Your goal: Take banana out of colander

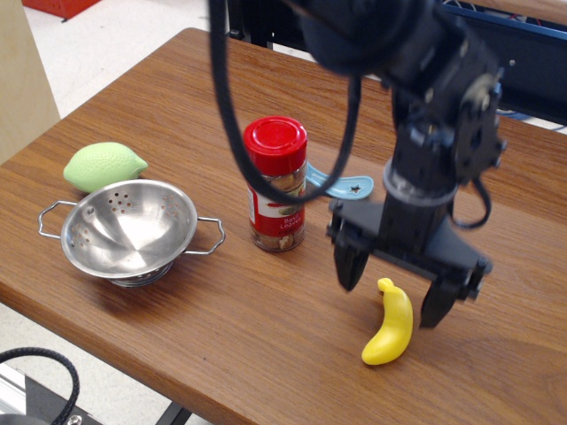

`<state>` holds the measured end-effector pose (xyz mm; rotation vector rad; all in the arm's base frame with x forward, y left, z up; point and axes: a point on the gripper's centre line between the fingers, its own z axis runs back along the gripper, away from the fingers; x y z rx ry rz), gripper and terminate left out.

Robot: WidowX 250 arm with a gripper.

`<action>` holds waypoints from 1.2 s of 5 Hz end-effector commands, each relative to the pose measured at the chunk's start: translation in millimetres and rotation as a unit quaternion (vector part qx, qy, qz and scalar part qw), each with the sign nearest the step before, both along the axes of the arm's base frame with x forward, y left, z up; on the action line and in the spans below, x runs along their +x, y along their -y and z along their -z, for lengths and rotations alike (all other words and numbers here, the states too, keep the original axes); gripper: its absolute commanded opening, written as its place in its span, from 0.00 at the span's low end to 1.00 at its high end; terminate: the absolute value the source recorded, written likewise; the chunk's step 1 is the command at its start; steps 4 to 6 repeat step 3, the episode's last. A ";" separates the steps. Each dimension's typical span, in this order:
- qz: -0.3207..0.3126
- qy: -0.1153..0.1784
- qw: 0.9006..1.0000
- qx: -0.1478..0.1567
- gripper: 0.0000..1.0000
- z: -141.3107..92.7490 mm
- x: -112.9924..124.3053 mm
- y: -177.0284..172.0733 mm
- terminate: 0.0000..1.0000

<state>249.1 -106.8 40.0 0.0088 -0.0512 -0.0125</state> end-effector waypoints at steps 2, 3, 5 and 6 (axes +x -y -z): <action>-0.033 0.054 0.996 -0.062 1.00 -77.4 19.0 6.5 0.00; -0.033 0.054 0.996 -0.062 1.00 -77.4 19.0 6.5 1.00; -0.033 0.054 0.996 -0.062 1.00 -77.4 19.0 6.5 1.00; -0.033 0.054 0.996 -0.062 1.00 -77.4 19.0 6.5 1.00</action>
